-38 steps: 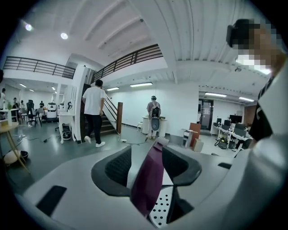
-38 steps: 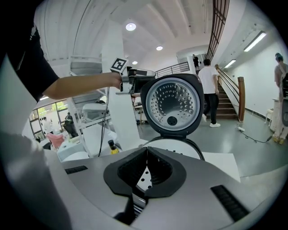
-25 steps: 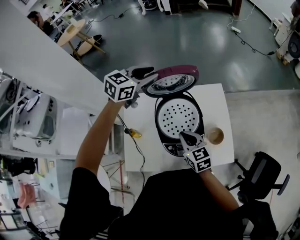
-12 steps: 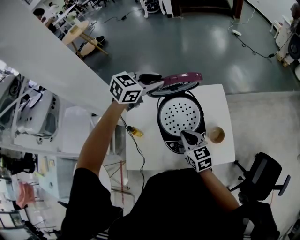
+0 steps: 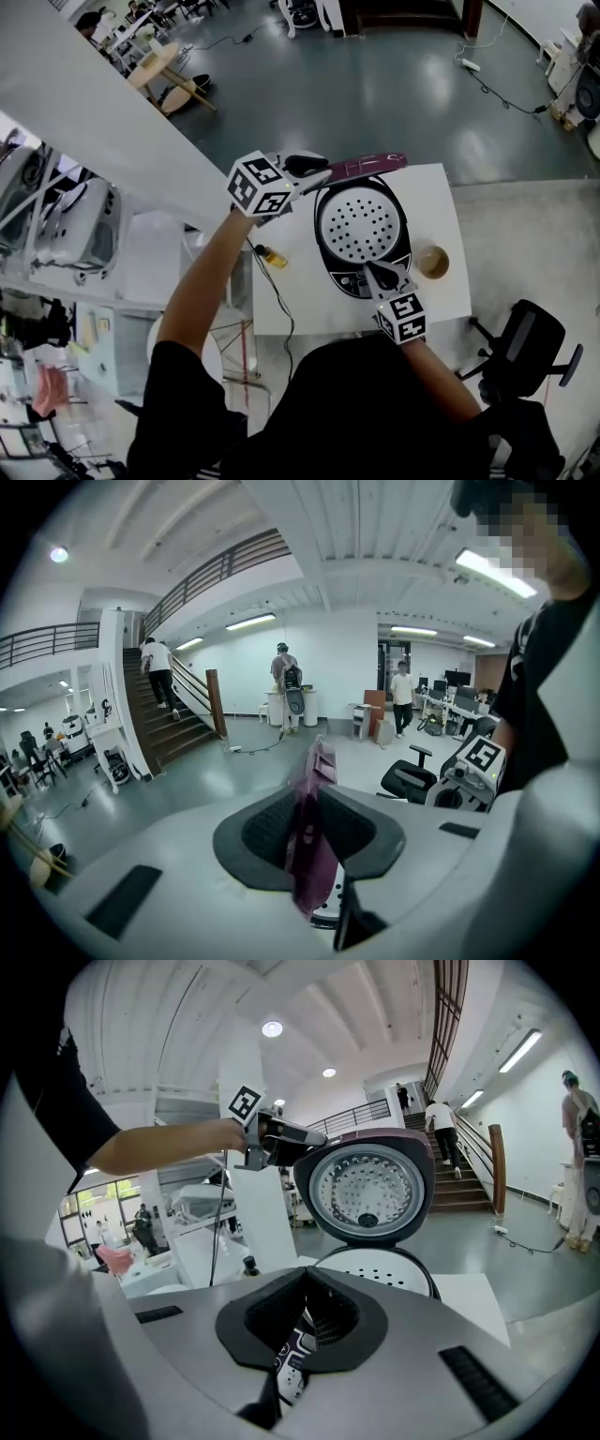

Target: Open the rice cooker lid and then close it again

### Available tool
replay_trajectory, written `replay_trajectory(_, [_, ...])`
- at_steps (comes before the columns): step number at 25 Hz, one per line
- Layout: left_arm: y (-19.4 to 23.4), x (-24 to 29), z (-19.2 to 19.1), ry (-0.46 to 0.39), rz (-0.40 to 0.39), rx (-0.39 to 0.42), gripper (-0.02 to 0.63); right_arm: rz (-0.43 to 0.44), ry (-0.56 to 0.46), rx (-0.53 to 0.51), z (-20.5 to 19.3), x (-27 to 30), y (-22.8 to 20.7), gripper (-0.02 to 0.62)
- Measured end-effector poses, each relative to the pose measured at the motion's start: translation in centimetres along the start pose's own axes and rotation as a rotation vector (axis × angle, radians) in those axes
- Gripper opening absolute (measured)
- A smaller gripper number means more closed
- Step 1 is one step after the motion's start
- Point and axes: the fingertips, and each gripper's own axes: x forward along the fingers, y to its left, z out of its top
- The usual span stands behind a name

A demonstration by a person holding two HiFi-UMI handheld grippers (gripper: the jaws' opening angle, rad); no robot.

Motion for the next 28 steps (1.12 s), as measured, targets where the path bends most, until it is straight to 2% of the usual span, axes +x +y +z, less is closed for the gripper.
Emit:
replay_trajectory(4, [-1.7, 0.2, -0.6, 0.02, 0.001, 0.038, 0.069, 0.0, 0.004, 0.016, -0.7, -0.4, 0.5, 0.0])
replay_trajectory(11, [-3.6, 0.5, -1.6, 0.025, -0.005, 0.035, 0.067, -0.035, -0.003, 0.035, -1.1, -1.6, 0.0, 0.0])
replay_trajectory(19, [-6.7, 1.2, -3.4, 0.078, -0.035, 0.072, 0.063, -0.046, -0.002, 0.033, -1.8, -2.8, 0.5, 0.0])
replay_trajectory(25, [-9.3, 2.0, -5.2, 0.132, -0.044, 0.153, 0.063, -0.058, 0.011, 0.032, -2.6, -3.7, 0.6, 0.0])
replay_trajectory(28, [-10.4, 2.5, -6.3, 0.145, -0.057, 0.161, 0.061, -0.058, 0.022, 0.034, -3.1, -3.9, 0.9, 0.0])
